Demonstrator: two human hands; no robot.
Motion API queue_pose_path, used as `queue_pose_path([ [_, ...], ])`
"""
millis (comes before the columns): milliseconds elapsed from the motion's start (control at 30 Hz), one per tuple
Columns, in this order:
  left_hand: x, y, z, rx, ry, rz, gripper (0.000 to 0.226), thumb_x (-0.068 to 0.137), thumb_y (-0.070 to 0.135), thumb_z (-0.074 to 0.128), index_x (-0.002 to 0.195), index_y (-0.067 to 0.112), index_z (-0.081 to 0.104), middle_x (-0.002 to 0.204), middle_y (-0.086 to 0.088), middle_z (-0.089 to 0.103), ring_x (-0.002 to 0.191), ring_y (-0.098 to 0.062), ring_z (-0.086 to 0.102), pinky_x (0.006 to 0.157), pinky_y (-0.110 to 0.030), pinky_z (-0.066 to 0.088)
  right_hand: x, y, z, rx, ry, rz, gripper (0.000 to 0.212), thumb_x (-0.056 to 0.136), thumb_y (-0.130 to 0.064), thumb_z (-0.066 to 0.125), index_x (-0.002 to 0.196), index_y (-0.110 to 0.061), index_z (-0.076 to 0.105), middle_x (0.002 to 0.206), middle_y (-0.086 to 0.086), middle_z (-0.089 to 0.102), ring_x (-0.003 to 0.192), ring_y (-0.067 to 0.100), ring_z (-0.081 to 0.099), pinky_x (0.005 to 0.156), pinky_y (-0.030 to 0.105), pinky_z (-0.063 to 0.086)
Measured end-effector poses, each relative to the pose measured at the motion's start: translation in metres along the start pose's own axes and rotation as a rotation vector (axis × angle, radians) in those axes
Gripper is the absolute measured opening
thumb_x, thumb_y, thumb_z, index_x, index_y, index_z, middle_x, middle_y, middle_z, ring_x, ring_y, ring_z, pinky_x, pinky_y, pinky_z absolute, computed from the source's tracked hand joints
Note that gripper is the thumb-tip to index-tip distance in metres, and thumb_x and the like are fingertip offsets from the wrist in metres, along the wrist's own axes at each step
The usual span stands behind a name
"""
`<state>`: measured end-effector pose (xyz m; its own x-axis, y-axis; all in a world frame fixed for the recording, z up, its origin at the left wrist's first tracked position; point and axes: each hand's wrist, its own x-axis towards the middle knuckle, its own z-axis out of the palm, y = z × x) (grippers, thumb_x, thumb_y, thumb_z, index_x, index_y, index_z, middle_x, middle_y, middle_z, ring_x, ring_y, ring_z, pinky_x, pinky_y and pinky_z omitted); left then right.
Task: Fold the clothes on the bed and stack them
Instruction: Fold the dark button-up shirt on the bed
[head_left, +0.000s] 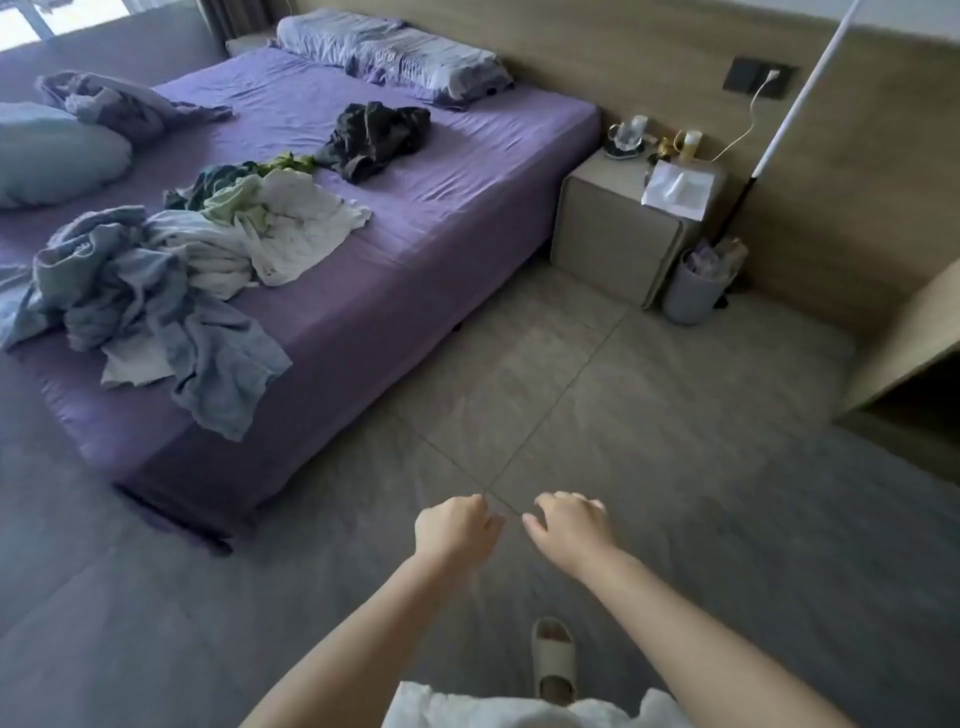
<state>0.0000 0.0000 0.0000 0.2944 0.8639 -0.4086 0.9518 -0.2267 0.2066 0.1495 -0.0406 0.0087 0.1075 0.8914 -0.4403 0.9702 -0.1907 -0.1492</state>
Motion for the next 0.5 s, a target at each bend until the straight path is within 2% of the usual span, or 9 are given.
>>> queue_pose_path([
  [167,0.035,0.027,-0.006,-0.009,-0.001,-0.064,0.036,0.094,0.047,0.036,0.091,0.018,0.058,0.100,-0.004,0.068,0.095,-0.027,0.064,0.065,-0.029,0.036,0.040,0.035,-0.016,0.003,-0.011,-0.052,0.042,0.096,-0.046,0.038,0.120,-0.017,0.057,0.123,0.004,0.060,0.118,0.025,0.053,0.095,0.036,0.037],
  [367,0.068,0.047,-0.014,0.004,0.023,-0.099,0.039,0.094,0.049,0.036,0.092,0.018,0.060,0.102,-0.004,0.068,0.098,-0.027,0.063,0.069,-0.030,0.037,0.076,0.060,-0.034,-0.028,-0.018,-0.144,0.042,0.096,-0.047,0.038,0.120,-0.019,0.056,0.122,0.003,0.061,0.117,0.025,0.053,0.094,0.036,0.037],
  [500,0.088,0.052,-0.024,0.016,0.004,-0.097,0.039,0.095,0.049,0.036,0.095,0.018,0.059,0.104,-0.004,0.068,0.100,-0.027,0.063,0.071,-0.031,0.036,0.094,0.068,-0.042,-0.008,-0.028,-0.128,0.041,0.095,-0.047,0.039,0.120,-0.020,0.056,0.121,0.002,0.062,0.116,0.024,0.054,0.094,0.035,0.037],
])
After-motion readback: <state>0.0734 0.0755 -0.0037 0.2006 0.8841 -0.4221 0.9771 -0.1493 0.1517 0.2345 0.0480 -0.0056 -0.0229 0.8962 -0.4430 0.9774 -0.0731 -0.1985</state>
